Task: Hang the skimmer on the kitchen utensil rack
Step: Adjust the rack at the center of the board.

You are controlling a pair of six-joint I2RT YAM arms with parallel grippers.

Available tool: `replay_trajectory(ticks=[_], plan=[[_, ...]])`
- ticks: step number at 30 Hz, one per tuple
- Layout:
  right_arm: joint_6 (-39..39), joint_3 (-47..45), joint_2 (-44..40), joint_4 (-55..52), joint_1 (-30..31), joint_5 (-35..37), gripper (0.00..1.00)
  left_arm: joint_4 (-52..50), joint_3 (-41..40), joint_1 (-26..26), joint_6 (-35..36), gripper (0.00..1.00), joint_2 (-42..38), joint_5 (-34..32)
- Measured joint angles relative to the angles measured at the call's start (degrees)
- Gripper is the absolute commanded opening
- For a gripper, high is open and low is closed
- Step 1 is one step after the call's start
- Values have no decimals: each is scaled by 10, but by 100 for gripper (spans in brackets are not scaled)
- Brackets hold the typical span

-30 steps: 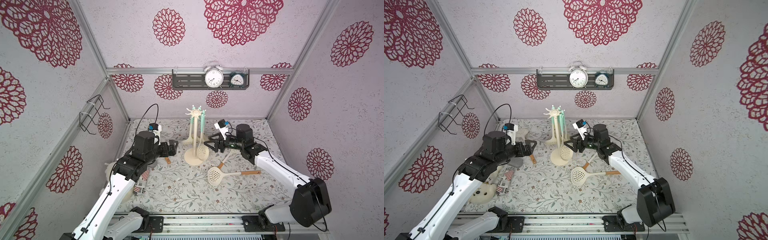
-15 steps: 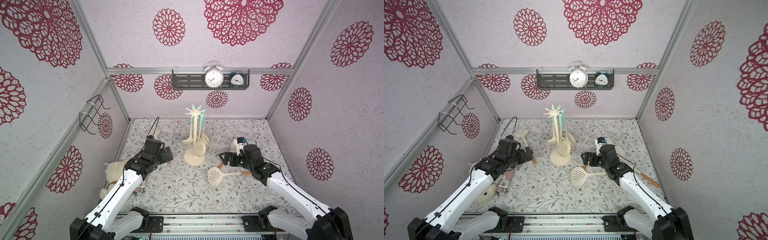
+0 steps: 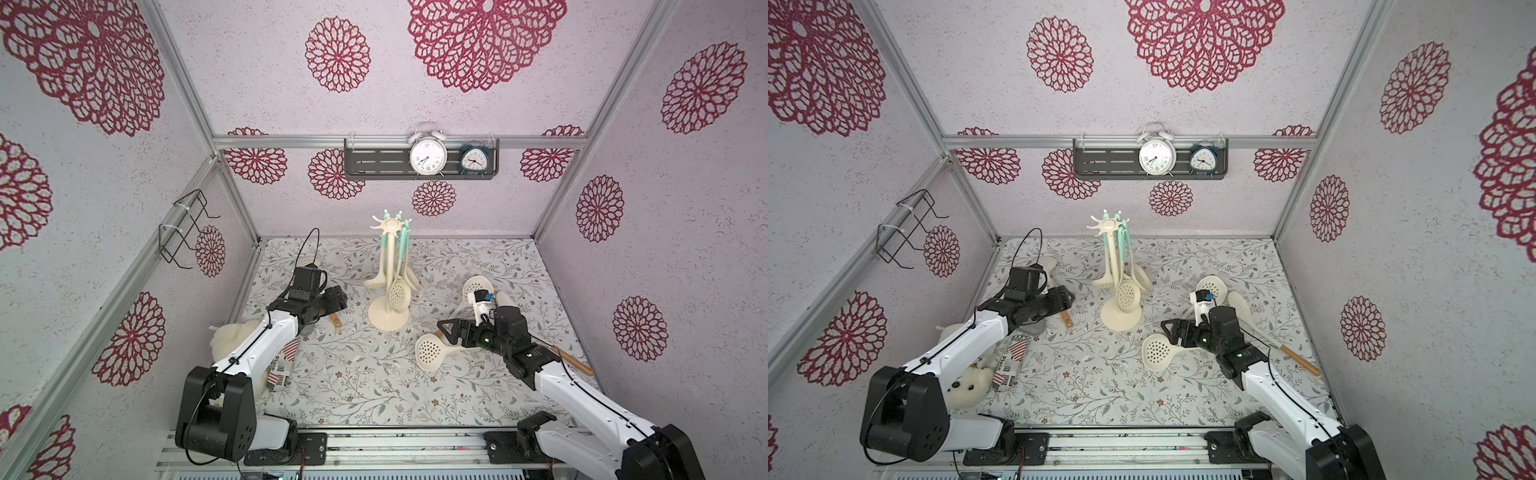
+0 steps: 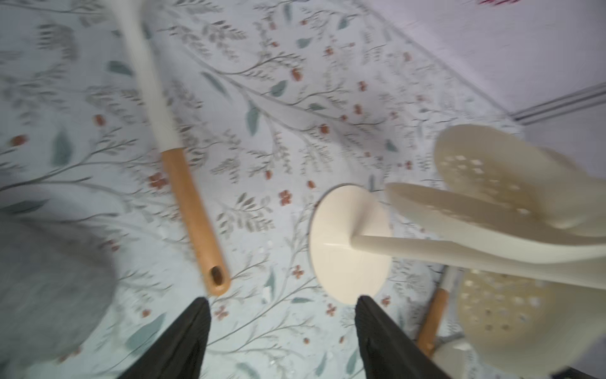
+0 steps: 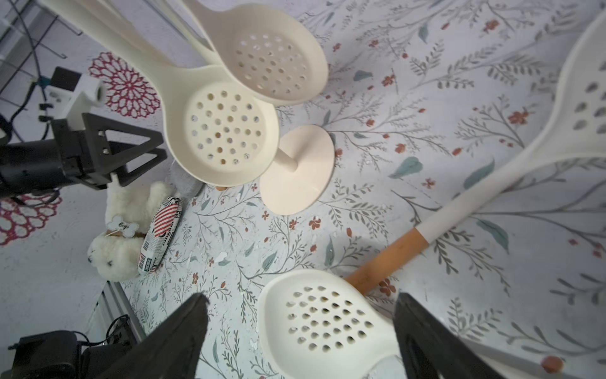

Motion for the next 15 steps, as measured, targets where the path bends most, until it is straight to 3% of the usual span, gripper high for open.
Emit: replay_trajectory(ticks=[2, 6, 10, 15], plan=[[-15, 8, 0, 6, 11, -7, 82, 91, -49, -2, 6, 68, -29, 61], [-46, 32, -2, 16, 32, -13, 68, 186, -93, -13, 32, 67, -111, 118], [-69, 44, -17, 21, 34, -22, 55, 254, -42, -20, 64, 55, -126, 168], [-94, 74, -41, 15, 34, -25, 55, 337, 28, -27, 73, 49, -67, 252]])
